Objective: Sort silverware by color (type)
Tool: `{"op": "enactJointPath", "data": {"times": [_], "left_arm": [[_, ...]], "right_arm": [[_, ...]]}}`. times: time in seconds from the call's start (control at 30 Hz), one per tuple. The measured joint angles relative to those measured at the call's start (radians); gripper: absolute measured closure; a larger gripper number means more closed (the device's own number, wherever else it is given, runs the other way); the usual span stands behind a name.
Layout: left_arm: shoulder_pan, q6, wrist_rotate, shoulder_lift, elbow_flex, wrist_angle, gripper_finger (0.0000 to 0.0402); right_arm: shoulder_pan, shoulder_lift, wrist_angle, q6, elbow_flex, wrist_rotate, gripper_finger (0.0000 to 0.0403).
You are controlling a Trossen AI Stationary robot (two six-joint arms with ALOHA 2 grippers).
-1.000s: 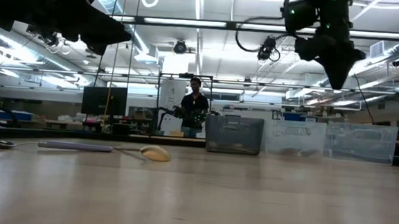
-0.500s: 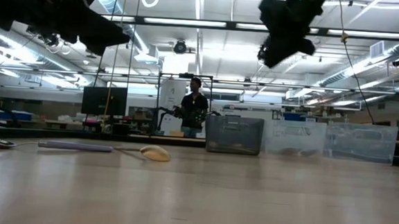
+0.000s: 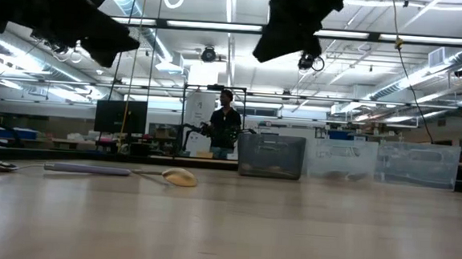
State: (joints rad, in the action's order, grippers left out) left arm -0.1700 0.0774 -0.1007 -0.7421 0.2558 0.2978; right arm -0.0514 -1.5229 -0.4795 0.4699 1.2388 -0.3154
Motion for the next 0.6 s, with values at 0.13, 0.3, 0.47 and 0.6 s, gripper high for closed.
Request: {"op": "enactJointPath", "data": {"times": [0.13, 0.3, 0.47, 0.6], "left_arm": [[-0.019, 0.104, 0.003, 0.003, 0.000, -0.095, 0.0260], [-0.021, 0.254, 0.002, 0.003, -0.001, -0.228, 0.0260], [-0.021, 0.402, 0.074, 0.003, -0.001, -0.371, 0.0259], [-0.021, 0.491, 0.103, 0.003, -0.001, -0.463, 0.0260]], "right_arm": [[-0.046, -0.072, 0.102, -0.036, 0.000, -0.037, 0.0313], [-0.087, -0.167, 0.290, -0.138, 0.000, -0.067, 0.0313], [-0.106, -0.260, 0.459, -0.217, 0.000, -0.095, 0.0313], [-0.114, -0.325, 0.562, -0.252, 0.000, -0.095, 0.0313]]}}
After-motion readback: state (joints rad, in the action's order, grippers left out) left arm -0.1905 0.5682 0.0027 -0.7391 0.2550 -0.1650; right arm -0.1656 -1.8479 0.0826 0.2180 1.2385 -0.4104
